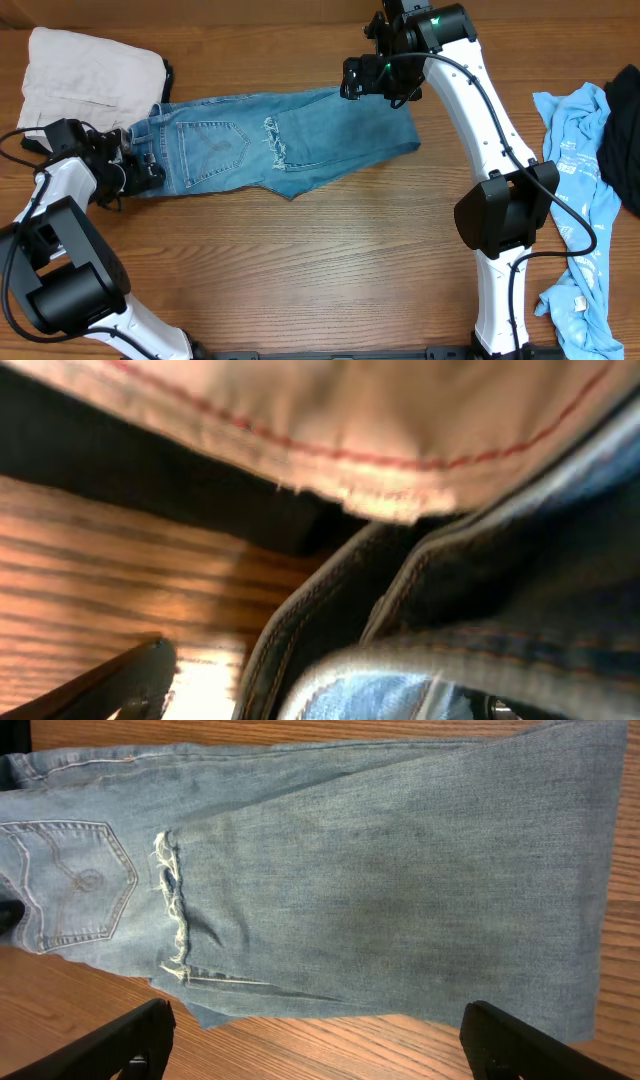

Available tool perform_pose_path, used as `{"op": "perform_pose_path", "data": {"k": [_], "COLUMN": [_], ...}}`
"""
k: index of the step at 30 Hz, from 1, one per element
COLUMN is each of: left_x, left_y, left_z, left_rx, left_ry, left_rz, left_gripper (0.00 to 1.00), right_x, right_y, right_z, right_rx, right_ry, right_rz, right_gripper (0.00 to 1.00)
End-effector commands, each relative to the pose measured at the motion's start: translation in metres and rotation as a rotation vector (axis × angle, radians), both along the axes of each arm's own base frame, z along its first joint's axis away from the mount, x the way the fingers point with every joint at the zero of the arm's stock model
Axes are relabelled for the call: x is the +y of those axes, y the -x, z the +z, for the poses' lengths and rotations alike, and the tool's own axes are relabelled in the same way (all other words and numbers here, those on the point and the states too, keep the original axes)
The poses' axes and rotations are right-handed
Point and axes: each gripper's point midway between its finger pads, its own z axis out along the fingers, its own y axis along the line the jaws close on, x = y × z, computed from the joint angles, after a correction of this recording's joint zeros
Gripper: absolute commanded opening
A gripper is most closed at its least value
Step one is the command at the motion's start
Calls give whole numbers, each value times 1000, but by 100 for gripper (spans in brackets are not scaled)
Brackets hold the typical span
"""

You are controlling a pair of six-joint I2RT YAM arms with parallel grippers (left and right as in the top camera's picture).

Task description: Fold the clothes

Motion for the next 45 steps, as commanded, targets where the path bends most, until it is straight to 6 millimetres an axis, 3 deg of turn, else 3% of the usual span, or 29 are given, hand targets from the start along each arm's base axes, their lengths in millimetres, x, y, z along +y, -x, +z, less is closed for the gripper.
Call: {"op": "perform_pose_path", "data": {"k": [1, 5, 6, 7, 8, 9, 13, 17, 18, 20, 23, 27, 40, 45], "left_x": [-30, -49, -53, -58, -64, -69, -75, -74, -74, -72, -63, -57, -44, -53], "left_y": [4, -2, -4, -6, -7, -7, -5, -7, -8, -8, -6, -1, -9, -10], "left_z": [-34, -36, -35, -35, -34, -34, -25, 24, 46, 75, 113, 156, 235, 245], "left_rx": [31, 15, 13, 7, 6, 14, 45, 24, -11, -64, -130, -223, -334, -340], "left_ry": [151, 187, 186, 195, 205, 212, 253, 245, 227, 193, 104, 23, -75, -74], "left_rz": [-62, -122, -133, -147, -155, -153, -126, -128, -132, -136, -95, -64, -30, -53], "left_gripper": [87, 70, 60, 40, 14, 4, 4, 4, 4, 4, 4, 4, 4, 4], "right_x": [1, 3, 3, 3, 3, 3, 2, -11, -17, -26, -34, -37, -11, -10], "right_y": [-4, -6, -7, -7, -7, -7, -12, -27, -31, -39, -46, -50, -50, -52], "right_z": [22, 24, 24, 24, 24, 24, 25, 30, 31, 32, 29, 2, -100, -111], "right_rx": [-66, -79, -81, -82, -83, -83, -98, -138, -148, -163, -156, -96, 101, 108], "right_ry": [-10, -14, -15, -16, -16, -16, -20, -32, -35, -42, -81, -119, -220, -223], "right_rz": [5, 7, 7, 6, 6, 6, 1, -33, -46, -66, -78, -63, 1, 1], "right_gripper": [96, 96, 96, 96, 91, 89, 81, 49, 34, 19, 4, 4, 4, 4]}}
